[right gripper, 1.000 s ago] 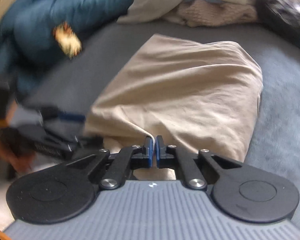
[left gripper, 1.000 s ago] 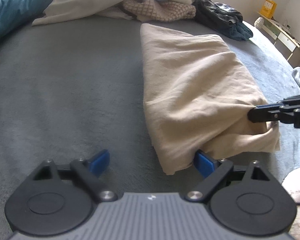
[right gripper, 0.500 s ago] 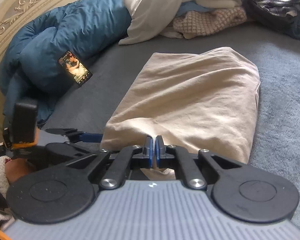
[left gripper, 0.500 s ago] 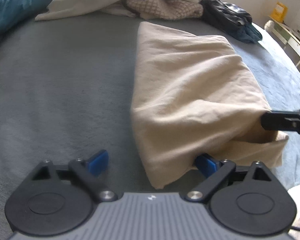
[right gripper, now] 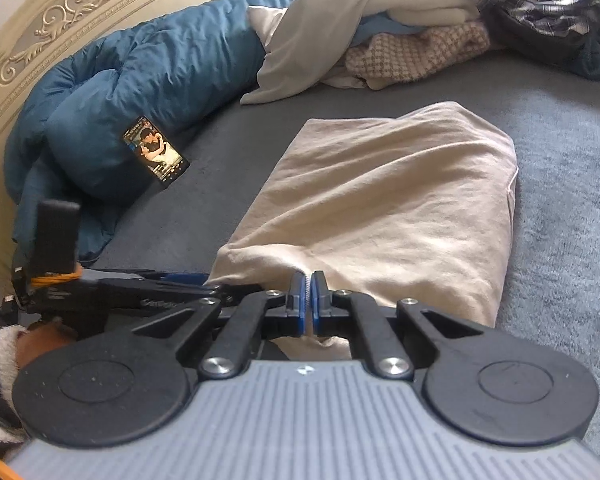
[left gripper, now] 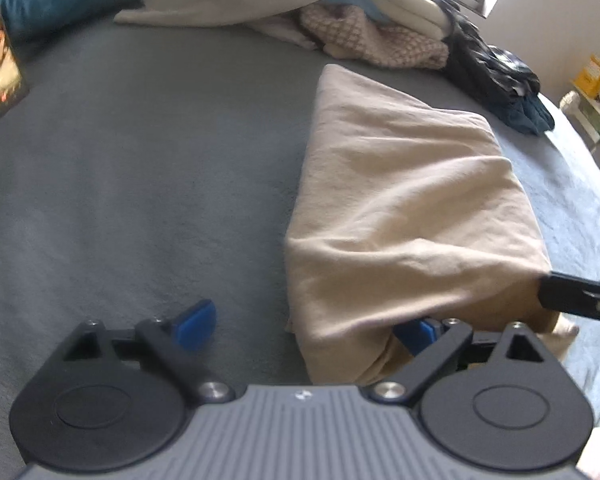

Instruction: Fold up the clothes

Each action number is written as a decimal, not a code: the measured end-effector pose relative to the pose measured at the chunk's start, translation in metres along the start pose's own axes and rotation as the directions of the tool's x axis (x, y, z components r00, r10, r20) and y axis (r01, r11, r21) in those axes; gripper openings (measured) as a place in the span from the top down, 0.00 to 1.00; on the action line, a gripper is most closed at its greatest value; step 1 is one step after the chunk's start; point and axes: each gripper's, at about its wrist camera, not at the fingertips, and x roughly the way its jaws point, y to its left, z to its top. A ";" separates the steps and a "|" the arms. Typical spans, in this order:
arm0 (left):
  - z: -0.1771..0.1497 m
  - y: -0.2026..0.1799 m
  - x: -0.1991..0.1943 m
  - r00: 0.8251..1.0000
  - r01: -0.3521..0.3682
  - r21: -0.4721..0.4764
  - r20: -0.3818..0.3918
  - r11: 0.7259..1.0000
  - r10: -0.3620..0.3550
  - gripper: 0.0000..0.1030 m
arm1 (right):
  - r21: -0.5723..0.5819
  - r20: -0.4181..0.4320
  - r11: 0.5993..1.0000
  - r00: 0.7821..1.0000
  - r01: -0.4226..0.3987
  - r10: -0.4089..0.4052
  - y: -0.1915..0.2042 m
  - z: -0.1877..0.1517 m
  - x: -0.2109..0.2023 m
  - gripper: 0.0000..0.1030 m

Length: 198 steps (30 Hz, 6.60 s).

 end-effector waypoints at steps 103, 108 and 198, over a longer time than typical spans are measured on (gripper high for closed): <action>0.001 -0.006 -0.046 0.984 0.141 0.192 0.078 0.971 -0.158 0.33 | -0.265 -0.018 0.951 0.985 0.163 -0.174 0.069 -0.016 -0.011 0.95; -0.019 -0.014 0.003 0.999 0.041 0.264 -0.028 0.964 -0.035 0.29 | -0.167 -0.115 0.955 0.957 0.244 -0.265 0.042 -0.017 0.027 0.93; 0.024 -0.035 0.021 0.979 -0.205 0.081 -0.008 0.975 0.206 0.14 | -0.112 -0.074 0.973 0.974 0.203 -0.212 0.021 -0.019 0.021 0.76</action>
